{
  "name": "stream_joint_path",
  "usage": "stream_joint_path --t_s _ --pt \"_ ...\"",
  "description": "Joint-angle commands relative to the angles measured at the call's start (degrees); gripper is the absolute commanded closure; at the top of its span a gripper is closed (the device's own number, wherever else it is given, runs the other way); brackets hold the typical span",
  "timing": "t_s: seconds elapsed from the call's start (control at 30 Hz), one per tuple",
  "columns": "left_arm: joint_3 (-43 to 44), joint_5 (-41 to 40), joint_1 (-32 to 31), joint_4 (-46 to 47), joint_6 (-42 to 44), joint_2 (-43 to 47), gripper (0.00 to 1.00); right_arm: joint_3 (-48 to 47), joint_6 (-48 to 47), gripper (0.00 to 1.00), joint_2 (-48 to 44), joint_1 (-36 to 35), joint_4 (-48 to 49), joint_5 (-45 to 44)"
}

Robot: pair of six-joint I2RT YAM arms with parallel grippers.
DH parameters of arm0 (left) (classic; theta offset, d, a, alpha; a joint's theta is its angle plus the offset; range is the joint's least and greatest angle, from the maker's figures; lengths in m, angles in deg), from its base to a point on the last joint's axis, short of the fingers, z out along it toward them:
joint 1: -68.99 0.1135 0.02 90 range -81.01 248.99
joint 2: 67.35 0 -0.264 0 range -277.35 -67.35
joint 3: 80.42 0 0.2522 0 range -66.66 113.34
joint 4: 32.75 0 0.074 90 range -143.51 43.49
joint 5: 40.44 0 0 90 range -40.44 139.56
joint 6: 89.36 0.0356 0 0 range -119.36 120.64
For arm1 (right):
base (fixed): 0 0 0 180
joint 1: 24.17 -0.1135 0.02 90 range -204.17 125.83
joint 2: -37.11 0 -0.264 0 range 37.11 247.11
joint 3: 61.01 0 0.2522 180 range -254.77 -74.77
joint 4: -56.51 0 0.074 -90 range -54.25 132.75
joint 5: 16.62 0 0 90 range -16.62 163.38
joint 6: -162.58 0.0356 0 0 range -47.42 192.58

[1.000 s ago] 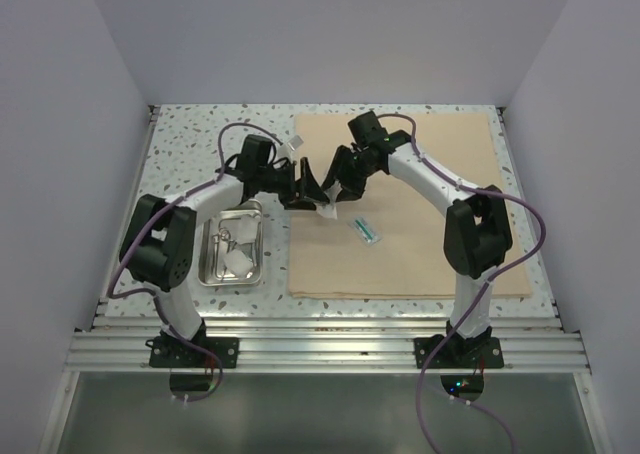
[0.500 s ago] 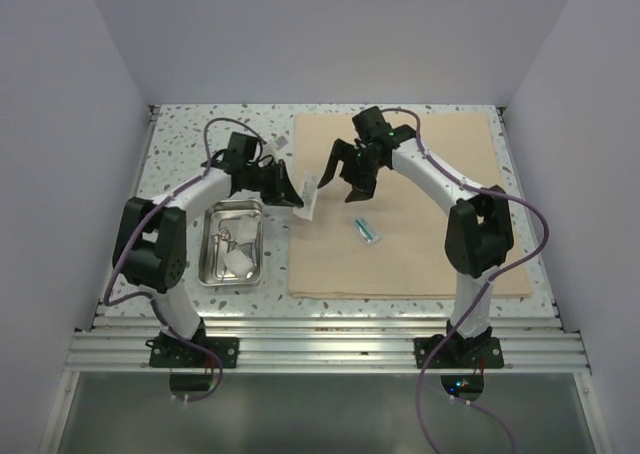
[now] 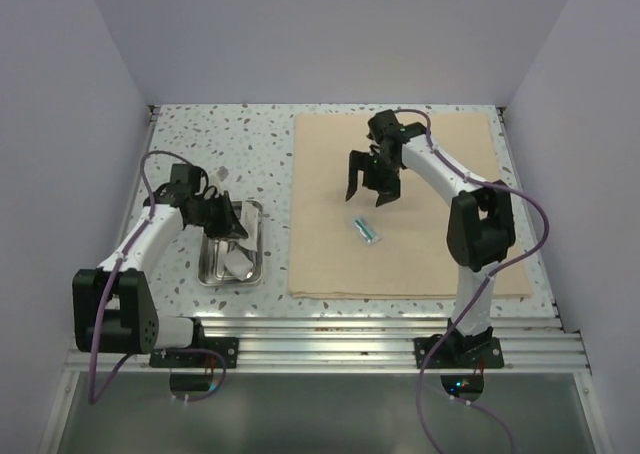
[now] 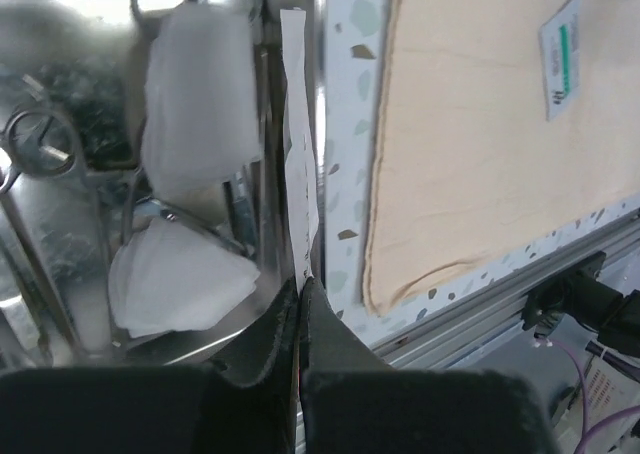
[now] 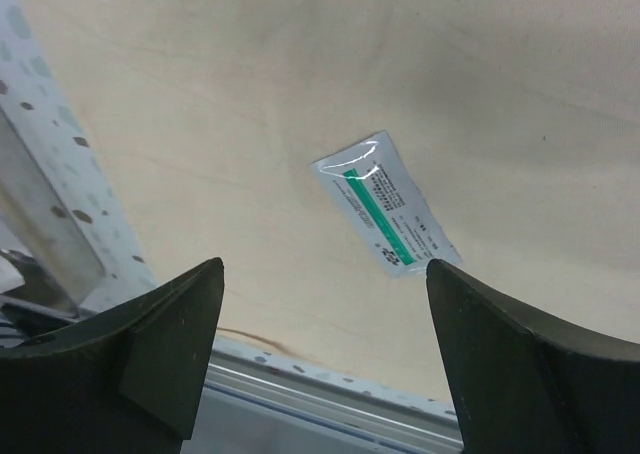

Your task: Prepare the surgical pack

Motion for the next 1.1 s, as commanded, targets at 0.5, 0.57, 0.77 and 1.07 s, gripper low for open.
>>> stream_joint_path --t_s 0.5,0.57,0.77,1.07 --pt "2.3 -7.9 5.3 -3.9 2.5 -0.8 0.34 3.0 -16.6 0.17 5.5 -4.3 -2.3 -9.1" --pt "3.3 -7.8 5.4 -3.9 2.8 -0.6 0.32 3.3 -16.6 0.17 6.1 -5.4 -1.9 -9.4" --pt "5.1 -6.3 5.3 -2.8 1.9 -1.5 0.30 1.8 -16.6 0.21 9.1 -8.4 -2.6 -11.6" --pt "7.7 -4.7 5.2 -2.9 2.0 -2.5 0.29 2.3 -15.7 0.29 10.9 -9.5 -3.3 -17.5"
